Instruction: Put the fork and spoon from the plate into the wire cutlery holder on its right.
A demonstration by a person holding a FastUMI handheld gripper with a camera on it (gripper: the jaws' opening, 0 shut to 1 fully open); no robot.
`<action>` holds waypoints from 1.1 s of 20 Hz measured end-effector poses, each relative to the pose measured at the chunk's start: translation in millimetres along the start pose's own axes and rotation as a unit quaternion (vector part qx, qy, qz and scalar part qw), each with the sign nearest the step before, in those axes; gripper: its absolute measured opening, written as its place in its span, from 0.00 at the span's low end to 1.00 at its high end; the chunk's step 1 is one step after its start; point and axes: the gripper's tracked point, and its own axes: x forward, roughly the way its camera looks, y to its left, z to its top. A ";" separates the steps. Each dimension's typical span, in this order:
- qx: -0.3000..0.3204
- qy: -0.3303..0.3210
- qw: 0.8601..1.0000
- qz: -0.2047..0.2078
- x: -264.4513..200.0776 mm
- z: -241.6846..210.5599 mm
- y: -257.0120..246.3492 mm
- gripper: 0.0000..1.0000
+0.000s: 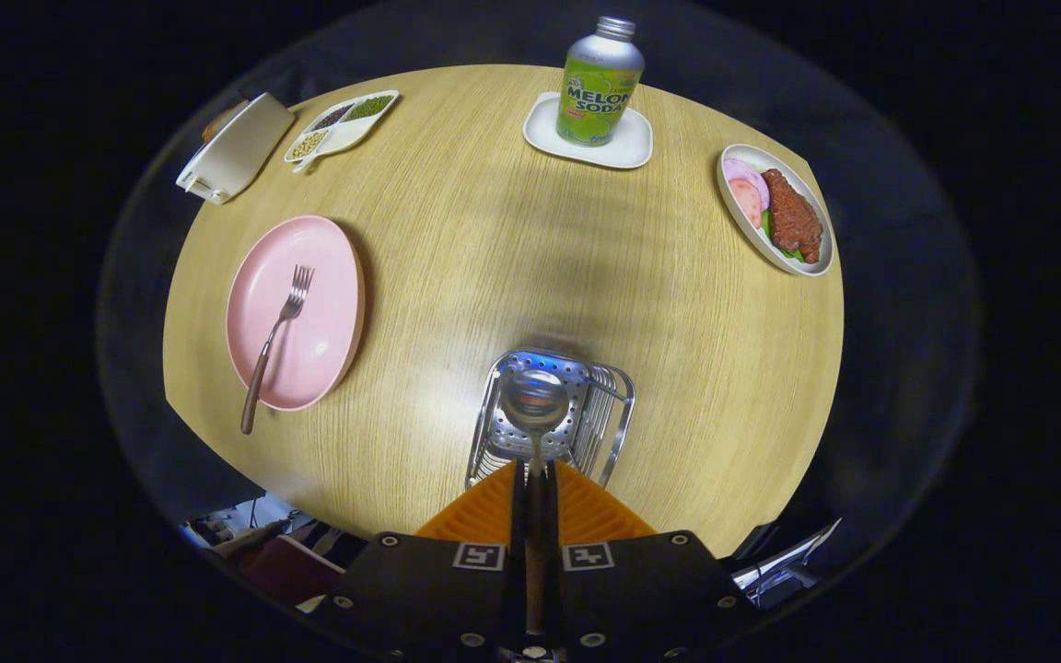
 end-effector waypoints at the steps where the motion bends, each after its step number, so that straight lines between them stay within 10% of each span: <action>1: -0.002 -0.006 1.000 0.005 -1.4 1.4 3.1 0.10; 7: -0.006 -0.063 0.998 0.004 -22.9 4.9 4.1 0.21; 18: 0.029 -0.223 0.974 -0.001 -74.9 29.8 37.7 0.87; 22: 0.060 -0.282 0.957 0.015 -79.9 48.0 77.8 0.96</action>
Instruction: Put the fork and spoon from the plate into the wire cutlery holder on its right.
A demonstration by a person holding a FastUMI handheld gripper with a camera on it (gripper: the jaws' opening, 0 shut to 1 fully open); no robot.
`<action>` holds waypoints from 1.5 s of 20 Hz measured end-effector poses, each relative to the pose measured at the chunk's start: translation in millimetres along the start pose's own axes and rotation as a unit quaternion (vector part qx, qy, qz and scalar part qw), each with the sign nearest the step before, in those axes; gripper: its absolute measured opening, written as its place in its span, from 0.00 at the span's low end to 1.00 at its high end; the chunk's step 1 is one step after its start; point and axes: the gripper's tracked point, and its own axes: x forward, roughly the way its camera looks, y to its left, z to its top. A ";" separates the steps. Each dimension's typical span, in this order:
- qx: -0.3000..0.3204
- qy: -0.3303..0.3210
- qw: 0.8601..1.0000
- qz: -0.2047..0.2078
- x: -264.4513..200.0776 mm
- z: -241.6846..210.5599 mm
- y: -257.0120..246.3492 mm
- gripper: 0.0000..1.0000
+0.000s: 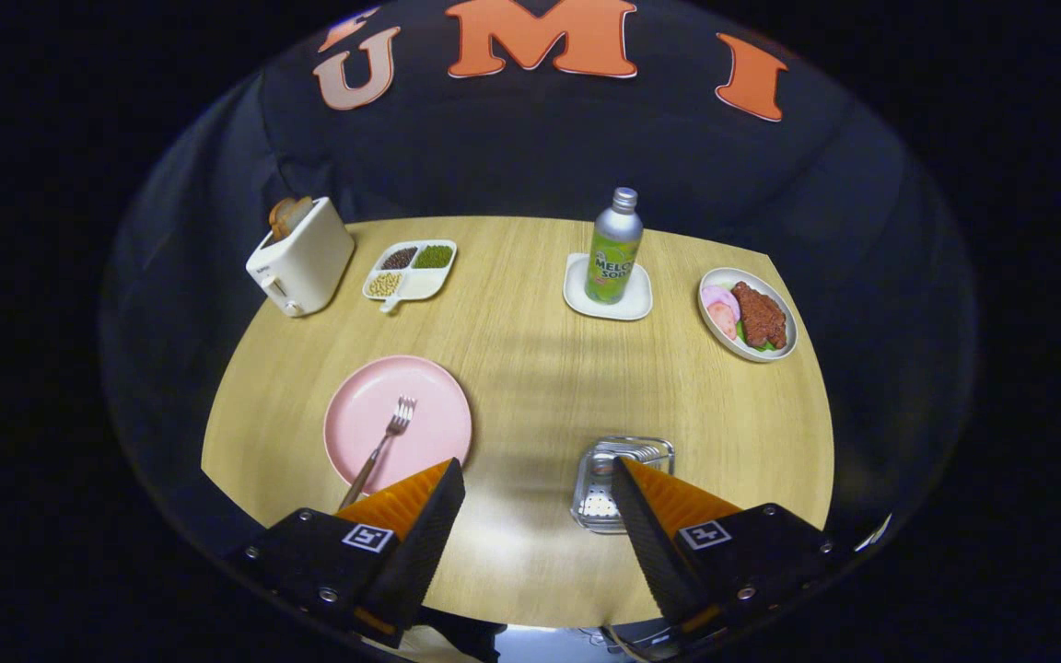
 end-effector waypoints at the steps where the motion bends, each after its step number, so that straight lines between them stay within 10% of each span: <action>1: 0.005 -0.012 1.000 0.000 4.8 1.0 9.3 0.97; 30: 0.007 -0.065 0.998 -0.017 106.8 -71.1 153.7 0.95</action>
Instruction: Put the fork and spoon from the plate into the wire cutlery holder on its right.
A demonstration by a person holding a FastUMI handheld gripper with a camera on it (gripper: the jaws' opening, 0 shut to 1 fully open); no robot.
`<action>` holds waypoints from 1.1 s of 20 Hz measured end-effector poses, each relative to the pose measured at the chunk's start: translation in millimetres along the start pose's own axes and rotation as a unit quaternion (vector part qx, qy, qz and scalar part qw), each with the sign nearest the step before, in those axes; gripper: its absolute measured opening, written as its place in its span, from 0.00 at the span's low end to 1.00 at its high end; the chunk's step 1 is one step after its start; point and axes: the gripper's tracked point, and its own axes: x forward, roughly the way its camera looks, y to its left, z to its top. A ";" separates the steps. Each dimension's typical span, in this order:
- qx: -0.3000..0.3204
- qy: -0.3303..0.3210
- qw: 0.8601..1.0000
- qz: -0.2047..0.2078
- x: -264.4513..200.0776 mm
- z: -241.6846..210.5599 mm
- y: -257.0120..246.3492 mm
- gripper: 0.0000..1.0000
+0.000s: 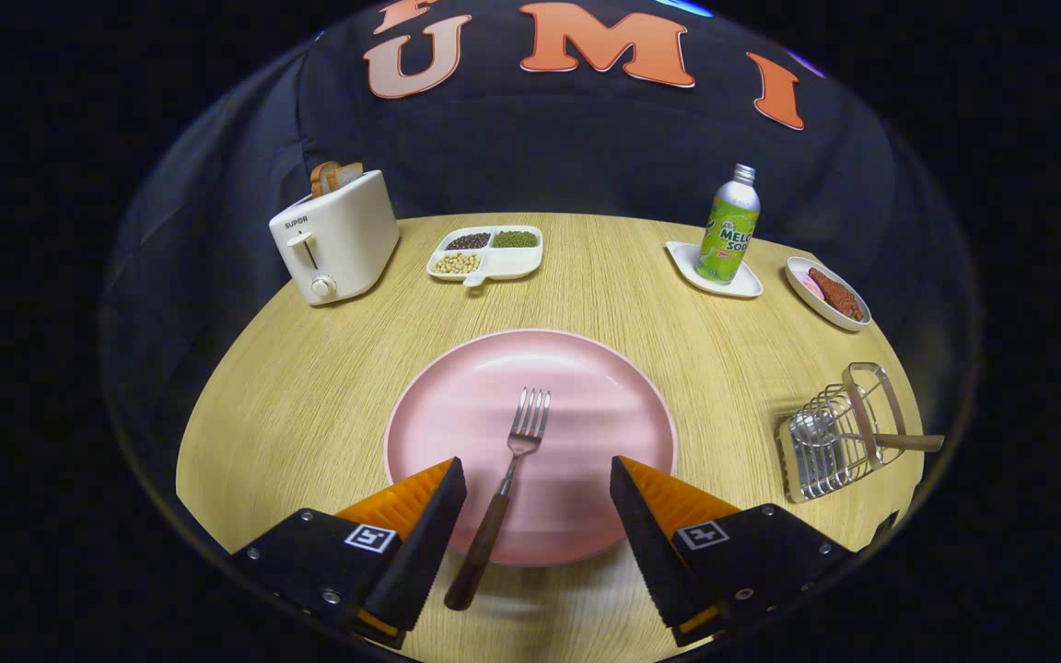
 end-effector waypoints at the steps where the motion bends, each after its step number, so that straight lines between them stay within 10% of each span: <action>1: -0.001 0.003 1.000 -0.001 2.5 -2.6 2.0 0.93; 17: -0.014 0.031 0.999 -0.023 13.0 -19.3 12.4 0.08; 22: -0.002 0.031 0.999 -0.011 3.3 -13.5 10.5 0.03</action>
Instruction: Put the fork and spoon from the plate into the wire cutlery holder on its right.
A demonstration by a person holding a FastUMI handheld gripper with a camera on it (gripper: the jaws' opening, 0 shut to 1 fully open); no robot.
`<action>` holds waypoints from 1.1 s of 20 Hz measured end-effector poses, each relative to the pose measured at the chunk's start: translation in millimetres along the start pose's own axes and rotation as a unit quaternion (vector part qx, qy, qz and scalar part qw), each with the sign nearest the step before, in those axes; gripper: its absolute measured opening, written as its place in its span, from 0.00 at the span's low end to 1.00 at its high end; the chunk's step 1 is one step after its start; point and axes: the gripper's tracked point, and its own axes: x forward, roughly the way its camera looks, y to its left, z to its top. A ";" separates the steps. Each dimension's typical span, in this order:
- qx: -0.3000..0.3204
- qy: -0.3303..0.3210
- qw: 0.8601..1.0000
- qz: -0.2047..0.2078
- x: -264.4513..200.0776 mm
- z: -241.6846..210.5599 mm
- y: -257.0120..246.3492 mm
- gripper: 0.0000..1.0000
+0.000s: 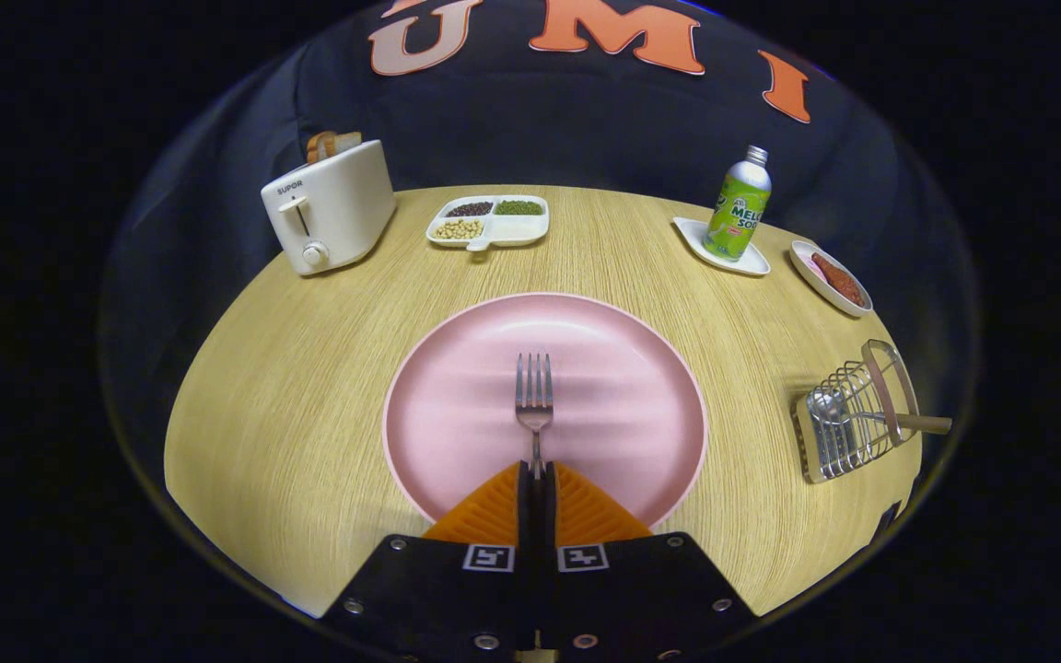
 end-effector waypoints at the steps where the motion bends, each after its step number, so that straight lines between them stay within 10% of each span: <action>1: 0.001 -0.001 1.000 0.003 -3.0 0.9 -1.8 0.03; 22: -0.010 0.017 1.000 0.007 -78.1 40.1 -124.4 0.03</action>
